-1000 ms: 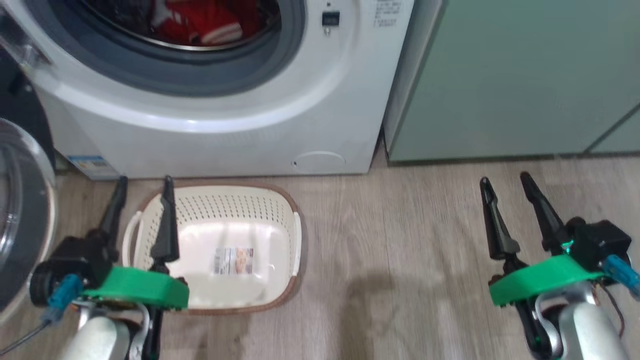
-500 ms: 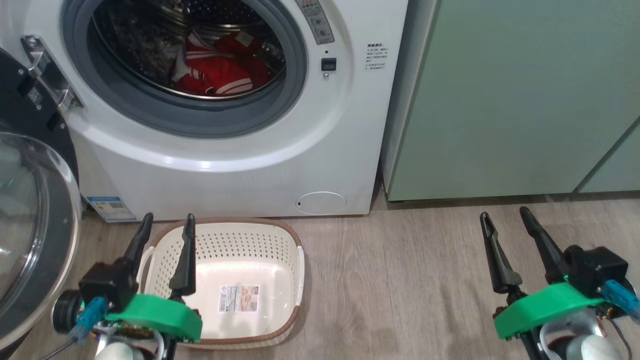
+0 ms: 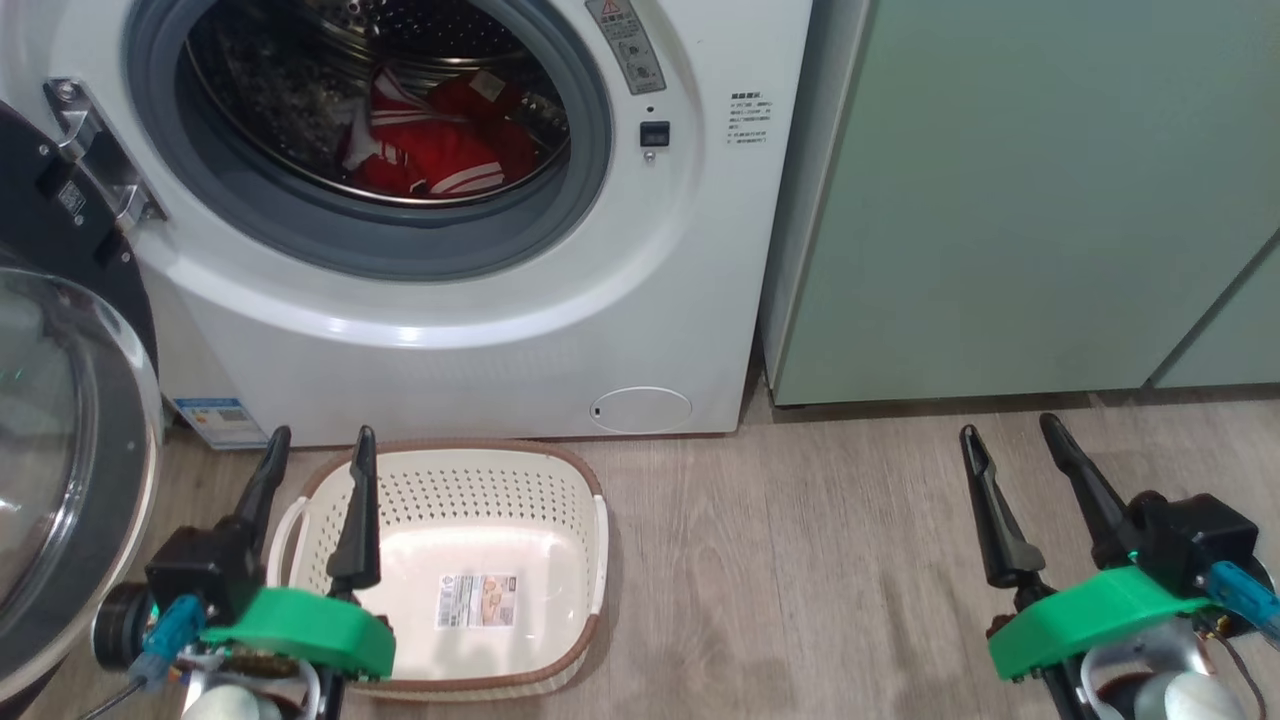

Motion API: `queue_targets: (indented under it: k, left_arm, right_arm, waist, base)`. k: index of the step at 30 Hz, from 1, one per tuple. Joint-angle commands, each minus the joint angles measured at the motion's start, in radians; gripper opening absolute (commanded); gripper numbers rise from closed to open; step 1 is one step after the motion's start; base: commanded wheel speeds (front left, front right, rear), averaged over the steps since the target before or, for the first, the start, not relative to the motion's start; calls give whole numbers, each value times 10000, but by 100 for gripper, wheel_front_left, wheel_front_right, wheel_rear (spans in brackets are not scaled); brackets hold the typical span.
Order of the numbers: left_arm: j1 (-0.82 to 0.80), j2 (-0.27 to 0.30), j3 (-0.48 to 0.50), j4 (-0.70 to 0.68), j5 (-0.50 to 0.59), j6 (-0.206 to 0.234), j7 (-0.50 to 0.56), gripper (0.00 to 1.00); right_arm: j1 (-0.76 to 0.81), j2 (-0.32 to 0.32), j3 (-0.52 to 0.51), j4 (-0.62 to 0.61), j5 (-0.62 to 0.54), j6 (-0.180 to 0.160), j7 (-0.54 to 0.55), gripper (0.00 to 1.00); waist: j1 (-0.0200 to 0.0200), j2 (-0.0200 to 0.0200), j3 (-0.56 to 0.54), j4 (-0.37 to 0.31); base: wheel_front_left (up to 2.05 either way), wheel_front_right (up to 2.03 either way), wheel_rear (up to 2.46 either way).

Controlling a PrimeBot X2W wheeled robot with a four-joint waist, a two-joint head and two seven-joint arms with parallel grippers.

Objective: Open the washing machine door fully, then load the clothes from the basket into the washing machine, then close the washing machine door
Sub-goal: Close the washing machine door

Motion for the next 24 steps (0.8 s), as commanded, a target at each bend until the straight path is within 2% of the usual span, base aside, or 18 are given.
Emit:
queue_targets:
  k: [1, 24]
  left_arm:
    - [-291, 63, 418, -256, 116, -73, -125, 100]
    - [-362, 35, 379, -88, 133, -174, -126, 100]
  right_arm:
    - [-253, -58, 221, -405, 17, 0, -18, 100]
    - [-307, -58, 184, -348, 119, 0, -55, 100]
  waist:
    - [1, -1, 7, 5]
    - [1, -1, 16, -27]
  base:
    - [0, 0, 0]
    - [0, 0, 0]
